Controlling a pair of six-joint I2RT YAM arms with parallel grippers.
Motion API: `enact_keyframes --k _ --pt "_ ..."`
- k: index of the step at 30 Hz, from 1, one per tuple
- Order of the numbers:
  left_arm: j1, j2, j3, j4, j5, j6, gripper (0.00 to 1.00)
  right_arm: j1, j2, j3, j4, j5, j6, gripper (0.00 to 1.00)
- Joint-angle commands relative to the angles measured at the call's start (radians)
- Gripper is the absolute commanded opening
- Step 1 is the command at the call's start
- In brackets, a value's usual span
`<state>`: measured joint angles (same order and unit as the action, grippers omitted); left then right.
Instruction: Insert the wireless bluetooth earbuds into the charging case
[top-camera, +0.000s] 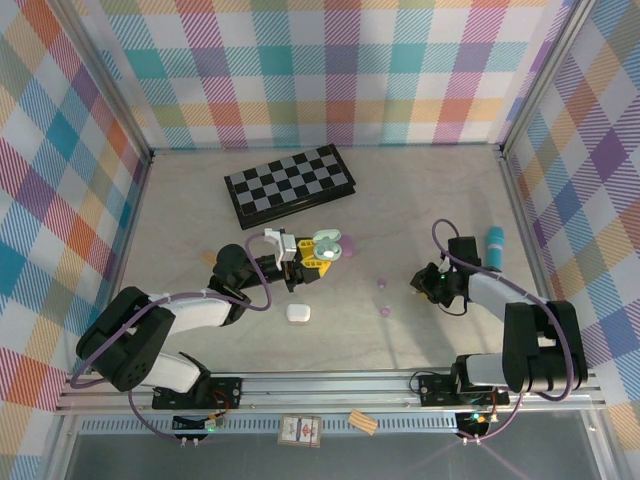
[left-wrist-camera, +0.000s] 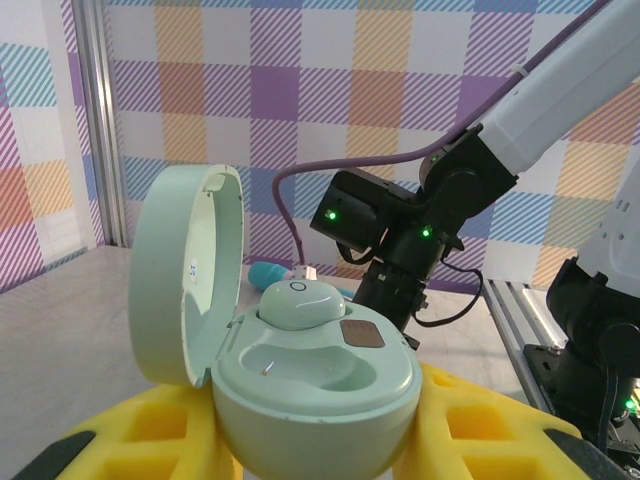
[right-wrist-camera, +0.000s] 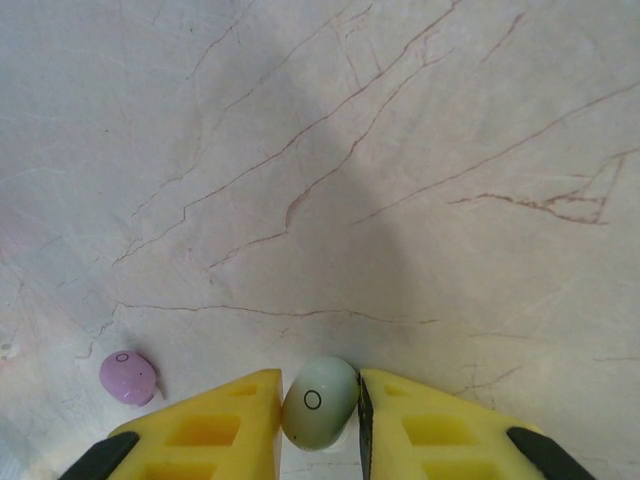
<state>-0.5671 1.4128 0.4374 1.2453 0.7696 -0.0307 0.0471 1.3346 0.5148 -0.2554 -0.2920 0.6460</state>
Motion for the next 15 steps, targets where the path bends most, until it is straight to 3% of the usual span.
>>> enact_keyframes --k 1,9,15 --pt "0.001 -0.019 -0.011 0.051 0.02 0.008 0.32 0.004 0.018 0.009 -0.041 0.019 -0.008 0.29" --pt "0.001 -0.022 -0.007 0.042 0.022 0.011 0.32 0.004 -0.003 0.007 -0.068 0.042 -0.01 0.21" --pt "0.001 -0.012 -0.004 0.043 0.025 0.013 0.32 0.004 -0.074 -0.006 -0.05 0.022 -0.02 0.2"
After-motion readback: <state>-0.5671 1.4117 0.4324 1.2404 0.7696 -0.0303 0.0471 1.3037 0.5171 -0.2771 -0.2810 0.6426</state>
